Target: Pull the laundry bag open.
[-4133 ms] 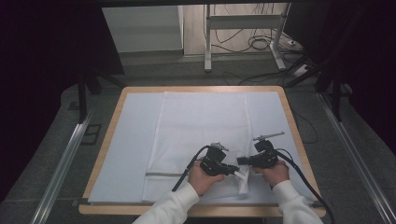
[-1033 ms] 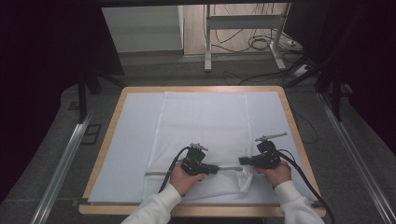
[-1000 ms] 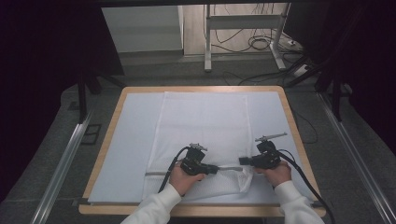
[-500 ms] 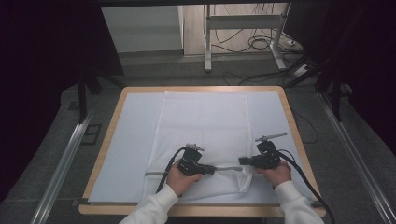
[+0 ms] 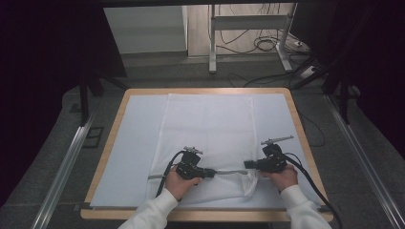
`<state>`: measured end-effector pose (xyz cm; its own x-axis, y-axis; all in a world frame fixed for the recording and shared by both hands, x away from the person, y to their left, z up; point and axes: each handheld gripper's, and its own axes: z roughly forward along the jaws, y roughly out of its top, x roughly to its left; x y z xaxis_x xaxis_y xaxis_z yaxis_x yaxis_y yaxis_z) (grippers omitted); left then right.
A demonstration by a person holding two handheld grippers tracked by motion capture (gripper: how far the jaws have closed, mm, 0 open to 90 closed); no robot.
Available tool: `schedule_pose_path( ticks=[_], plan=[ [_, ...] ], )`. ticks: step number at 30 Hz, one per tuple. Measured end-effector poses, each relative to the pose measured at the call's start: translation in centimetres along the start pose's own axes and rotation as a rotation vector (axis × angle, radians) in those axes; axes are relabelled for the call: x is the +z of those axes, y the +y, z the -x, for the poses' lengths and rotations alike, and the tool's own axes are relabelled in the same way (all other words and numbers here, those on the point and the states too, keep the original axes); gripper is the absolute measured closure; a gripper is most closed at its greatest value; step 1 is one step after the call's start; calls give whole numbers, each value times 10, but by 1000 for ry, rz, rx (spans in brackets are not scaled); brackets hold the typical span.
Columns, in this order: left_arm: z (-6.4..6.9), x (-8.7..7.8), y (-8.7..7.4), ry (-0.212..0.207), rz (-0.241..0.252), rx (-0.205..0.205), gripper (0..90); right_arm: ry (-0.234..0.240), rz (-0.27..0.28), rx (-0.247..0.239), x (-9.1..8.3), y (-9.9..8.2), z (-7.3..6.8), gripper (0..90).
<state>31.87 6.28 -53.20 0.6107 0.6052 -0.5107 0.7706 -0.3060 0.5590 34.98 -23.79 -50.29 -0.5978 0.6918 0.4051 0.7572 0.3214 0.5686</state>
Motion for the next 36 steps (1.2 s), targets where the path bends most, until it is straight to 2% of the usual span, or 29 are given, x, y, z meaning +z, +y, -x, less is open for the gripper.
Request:
schedule_pose_path(
  ticks=[15,18,36],
  plan=[
    [-7,-9,-6,16,6,-17,870,-4,0,1,0,0,0,891],
    [-10,-11,-8,15,13,-36,870,-5,-2,1,0,0,1,891],
    [-17,-24,-16,24,10,-45,870,-4,-7,-2,2,0,0,890]
  ],
)
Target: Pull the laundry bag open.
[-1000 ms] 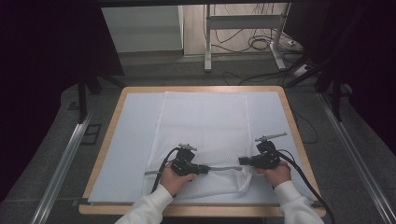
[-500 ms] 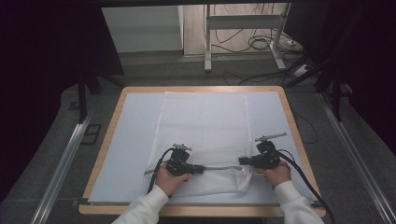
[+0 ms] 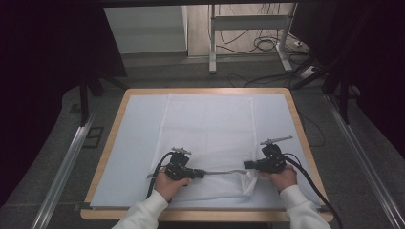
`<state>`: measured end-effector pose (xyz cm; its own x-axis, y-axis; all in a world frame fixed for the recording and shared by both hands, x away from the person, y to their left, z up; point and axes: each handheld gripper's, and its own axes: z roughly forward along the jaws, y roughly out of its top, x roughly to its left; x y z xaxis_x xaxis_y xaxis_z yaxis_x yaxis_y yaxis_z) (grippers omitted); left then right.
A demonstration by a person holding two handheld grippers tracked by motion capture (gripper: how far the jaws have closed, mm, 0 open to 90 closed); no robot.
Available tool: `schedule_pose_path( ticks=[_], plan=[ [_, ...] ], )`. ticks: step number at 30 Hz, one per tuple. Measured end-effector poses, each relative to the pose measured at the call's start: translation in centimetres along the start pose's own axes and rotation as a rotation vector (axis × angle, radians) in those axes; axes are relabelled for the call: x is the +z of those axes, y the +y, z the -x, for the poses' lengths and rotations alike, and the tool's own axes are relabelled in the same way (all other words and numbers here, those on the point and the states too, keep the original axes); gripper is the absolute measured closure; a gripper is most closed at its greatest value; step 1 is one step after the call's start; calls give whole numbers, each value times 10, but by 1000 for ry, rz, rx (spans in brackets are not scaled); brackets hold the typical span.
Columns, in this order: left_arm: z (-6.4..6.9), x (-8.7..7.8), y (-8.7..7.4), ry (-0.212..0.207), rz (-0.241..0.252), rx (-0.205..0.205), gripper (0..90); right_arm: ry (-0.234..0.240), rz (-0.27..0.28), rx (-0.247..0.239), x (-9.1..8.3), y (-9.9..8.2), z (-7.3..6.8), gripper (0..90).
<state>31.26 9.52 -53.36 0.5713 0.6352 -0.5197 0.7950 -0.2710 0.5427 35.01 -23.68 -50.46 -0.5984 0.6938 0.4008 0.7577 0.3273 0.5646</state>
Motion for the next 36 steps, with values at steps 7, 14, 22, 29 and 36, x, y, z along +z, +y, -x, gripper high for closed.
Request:
schedule_pose_path(
  ticks=[7,14,22,29,36],
  plan=[
    [-4,-6,-4,20,4,-5,870,-5,2,-1,0,0,0,891],
    [-12,-15,-8,29,19,-21,870,-16,6,3,-1,-1,2,890],
    [-16,-20,-10,30,18,-22,870,-15,7,0,-1,-1,3,890],
    [-17,-24,-13,31,20,-24,870,-14,7,2,-1,-1,3,890],
    [-20,-29,-17,31,33,-42,870,-13,6,3,-1,-1,3,890]
  ],
)
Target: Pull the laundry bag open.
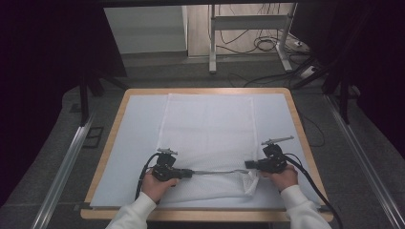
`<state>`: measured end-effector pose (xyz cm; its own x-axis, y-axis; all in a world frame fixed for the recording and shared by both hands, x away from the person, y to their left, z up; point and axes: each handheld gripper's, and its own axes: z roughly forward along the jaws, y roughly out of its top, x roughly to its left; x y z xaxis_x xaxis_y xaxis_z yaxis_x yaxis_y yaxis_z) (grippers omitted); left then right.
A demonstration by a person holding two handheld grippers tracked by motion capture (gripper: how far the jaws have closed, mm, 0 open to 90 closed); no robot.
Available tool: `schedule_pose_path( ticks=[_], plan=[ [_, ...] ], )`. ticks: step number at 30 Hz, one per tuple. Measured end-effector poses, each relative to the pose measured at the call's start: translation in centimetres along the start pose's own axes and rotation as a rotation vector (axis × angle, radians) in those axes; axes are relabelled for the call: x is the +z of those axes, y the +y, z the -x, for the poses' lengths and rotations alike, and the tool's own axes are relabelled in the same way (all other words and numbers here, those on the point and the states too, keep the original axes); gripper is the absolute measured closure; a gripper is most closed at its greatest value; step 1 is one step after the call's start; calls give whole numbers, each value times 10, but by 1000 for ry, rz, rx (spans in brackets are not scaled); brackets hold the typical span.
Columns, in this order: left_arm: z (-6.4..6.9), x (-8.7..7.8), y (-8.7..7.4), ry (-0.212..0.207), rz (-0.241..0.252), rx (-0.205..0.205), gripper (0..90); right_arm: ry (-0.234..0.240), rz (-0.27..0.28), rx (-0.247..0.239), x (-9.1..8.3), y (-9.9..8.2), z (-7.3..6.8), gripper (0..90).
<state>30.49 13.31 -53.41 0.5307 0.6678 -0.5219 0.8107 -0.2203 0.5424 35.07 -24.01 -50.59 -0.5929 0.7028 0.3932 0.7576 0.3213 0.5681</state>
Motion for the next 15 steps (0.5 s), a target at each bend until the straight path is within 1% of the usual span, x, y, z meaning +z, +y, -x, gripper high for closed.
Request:
schedule_pose_path(
  ticks=[6,7,10,12,13,15],
  plan=[
    [-4,-6,-2,6,3,-3,870,-4,1,0,0,0,0,890],
    [-4,-7,-3,5,5,-8,869,-5,2,-2,0,0,0,890],
    [-7,-10,-4,4,2,-3,870,-4,2,-1,0,0,0,890],
    [-7,-12,-5,2,2,-10,870,-5,-1,0,0,0,0,890],
    [-8,-12,-6,1,0,-7,870,-4,1,0,0,0,0,890],
    [-9,-14,-7,-1,6,-13,870,-4,0,-1,0,0,0,890]
  ],
)
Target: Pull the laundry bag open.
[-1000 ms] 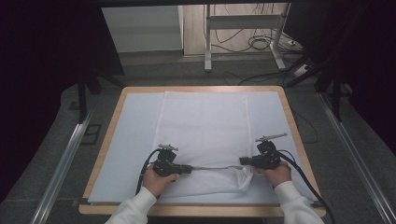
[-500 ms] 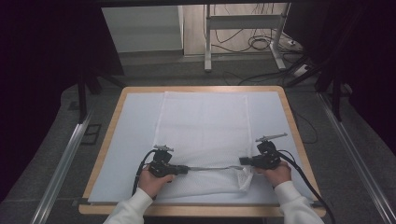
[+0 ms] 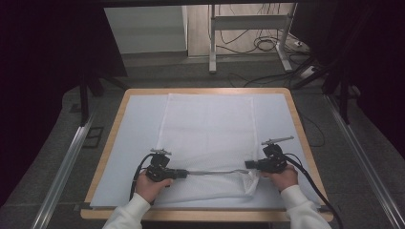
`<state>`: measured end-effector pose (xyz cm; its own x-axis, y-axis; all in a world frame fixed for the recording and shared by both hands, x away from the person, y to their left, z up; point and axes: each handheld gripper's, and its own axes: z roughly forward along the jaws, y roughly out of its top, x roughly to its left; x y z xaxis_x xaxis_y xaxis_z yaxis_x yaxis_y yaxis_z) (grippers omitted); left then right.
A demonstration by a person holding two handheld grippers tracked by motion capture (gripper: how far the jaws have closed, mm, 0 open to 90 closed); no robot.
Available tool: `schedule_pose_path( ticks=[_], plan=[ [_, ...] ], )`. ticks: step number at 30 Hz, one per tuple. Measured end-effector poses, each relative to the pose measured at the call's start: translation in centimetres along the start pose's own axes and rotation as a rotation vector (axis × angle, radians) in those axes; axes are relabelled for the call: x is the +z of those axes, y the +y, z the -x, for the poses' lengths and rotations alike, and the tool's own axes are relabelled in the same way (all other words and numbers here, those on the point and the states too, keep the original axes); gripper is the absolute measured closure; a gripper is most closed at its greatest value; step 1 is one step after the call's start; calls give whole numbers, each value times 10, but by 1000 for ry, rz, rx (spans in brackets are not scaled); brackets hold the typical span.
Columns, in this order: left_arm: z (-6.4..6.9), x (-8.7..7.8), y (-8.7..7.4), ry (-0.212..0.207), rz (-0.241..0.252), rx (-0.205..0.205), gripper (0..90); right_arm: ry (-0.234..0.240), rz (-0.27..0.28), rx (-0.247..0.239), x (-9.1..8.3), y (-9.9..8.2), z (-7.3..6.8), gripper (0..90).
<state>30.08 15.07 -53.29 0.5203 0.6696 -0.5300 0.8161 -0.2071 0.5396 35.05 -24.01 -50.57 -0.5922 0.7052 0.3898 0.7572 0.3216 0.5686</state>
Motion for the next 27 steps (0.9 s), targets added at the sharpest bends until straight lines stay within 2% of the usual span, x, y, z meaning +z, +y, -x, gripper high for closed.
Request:
schedule_pose_path(
  ticks=[13,27],
  plan=[
    [-5,-8,-4,17,3,-3,869,-4,-1,1,0,0,0,890],
    [-15,-23,-11,29,26,-30,869,-2,1,-1,0,0,0,890]
  ],
)
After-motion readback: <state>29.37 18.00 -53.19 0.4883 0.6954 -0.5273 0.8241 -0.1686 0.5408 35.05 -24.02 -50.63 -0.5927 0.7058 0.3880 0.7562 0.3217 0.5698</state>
